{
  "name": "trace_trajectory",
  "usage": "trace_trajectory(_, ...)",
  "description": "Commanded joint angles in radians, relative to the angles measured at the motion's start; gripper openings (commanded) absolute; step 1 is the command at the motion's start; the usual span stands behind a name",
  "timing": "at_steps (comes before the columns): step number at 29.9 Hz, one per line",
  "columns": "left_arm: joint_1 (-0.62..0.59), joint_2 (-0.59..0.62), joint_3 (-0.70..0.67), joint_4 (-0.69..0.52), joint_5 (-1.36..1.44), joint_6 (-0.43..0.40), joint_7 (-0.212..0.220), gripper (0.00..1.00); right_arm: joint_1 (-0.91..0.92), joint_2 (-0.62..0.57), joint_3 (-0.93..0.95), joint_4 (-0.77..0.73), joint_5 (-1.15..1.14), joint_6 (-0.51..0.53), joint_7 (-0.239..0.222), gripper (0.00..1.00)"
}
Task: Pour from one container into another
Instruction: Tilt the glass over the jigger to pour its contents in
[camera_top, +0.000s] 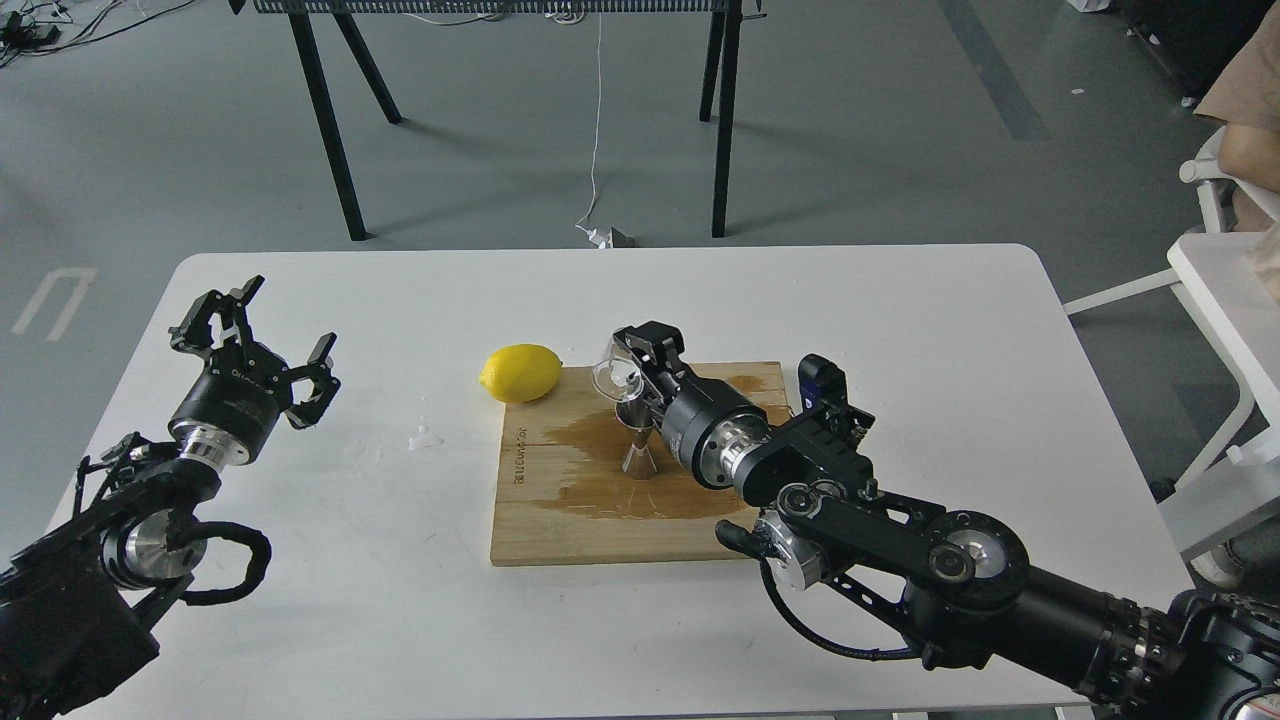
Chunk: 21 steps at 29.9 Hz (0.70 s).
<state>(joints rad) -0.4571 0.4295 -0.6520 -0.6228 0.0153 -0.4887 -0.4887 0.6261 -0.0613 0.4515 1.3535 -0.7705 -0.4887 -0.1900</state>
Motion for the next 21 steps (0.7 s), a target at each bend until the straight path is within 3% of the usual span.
trace_trajectory(1,0.000,0.000,0.000,0.000,0.000,0.000,0.000,0.95,0.001,-0.009,-0.001,0.004,-0.004,0.000,0.000,0.41)
trace_trajectory(21,0.000,0.000,0.002,0.000,0.000,0.000,0.000,0.95,0.006,-0.046,-0.002,0.010,-0.049,0.000,0.009,0.41)
